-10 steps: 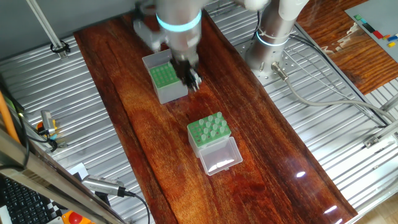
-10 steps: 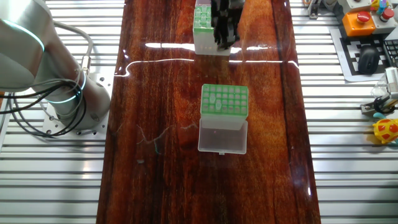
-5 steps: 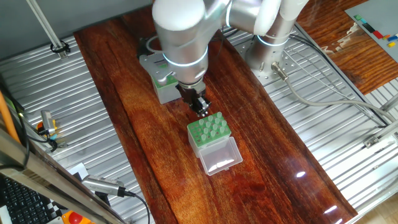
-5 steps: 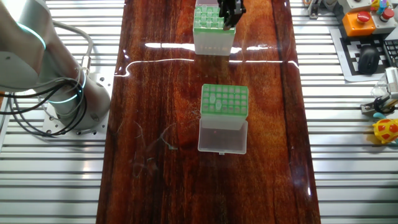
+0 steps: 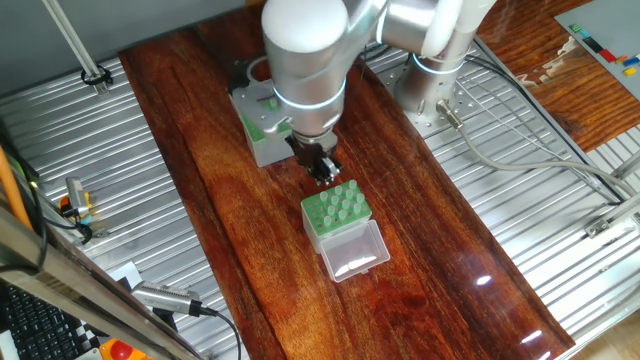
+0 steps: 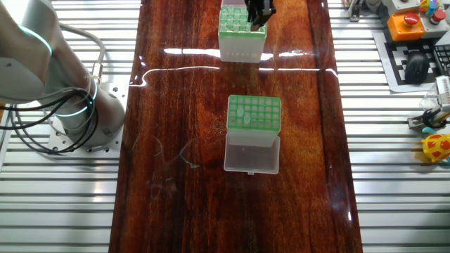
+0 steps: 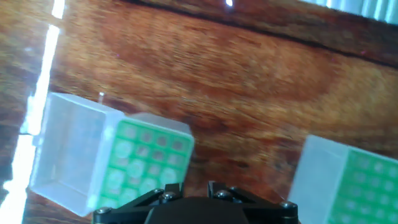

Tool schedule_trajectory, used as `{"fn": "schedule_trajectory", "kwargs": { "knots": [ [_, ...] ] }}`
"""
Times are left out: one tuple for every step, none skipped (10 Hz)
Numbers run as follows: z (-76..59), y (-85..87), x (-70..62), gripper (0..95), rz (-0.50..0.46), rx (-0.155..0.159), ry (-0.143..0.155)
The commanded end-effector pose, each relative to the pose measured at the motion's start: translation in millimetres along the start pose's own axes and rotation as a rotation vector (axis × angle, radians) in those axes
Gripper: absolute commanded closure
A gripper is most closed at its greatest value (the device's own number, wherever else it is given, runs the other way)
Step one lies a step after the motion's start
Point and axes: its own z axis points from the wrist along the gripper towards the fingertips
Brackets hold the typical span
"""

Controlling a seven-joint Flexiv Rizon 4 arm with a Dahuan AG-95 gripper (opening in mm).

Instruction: Transfer all large pipette tips from one holder to another

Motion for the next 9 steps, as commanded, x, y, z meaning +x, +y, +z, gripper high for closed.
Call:
{"fn": "schedule_trajectory", "kwargs": {
  "knots": [
    [6.4,35.3,-17.0,76.0,0.096,-0.045,0.001],
    [9.1,49.3,-22.4,76.0,0.12,-0.046,-0.008],
    [8.0,47.7,-21.9,76.0,0.125,-0.044,-0.008],
    [8.0,47.7,-21.9,76.0,0.125,-0.044,-0.007],
    [8.0,47.7,-21.9,76.0,0.114,-0.045,-0.006],
    [8.0,47.7,-21.9,76.0,0.093,-0.064,-0.01],
    [8.0,47.7,-21.9,76.0,0.079,-0.077,-0.013],
    [8.0,47.7,-21.9,76.0,0.079,-0.092,-0.021],
    [8.9,49.0,-23.2,76.0,0.09,-0.097,-0.025]
  ]
}}
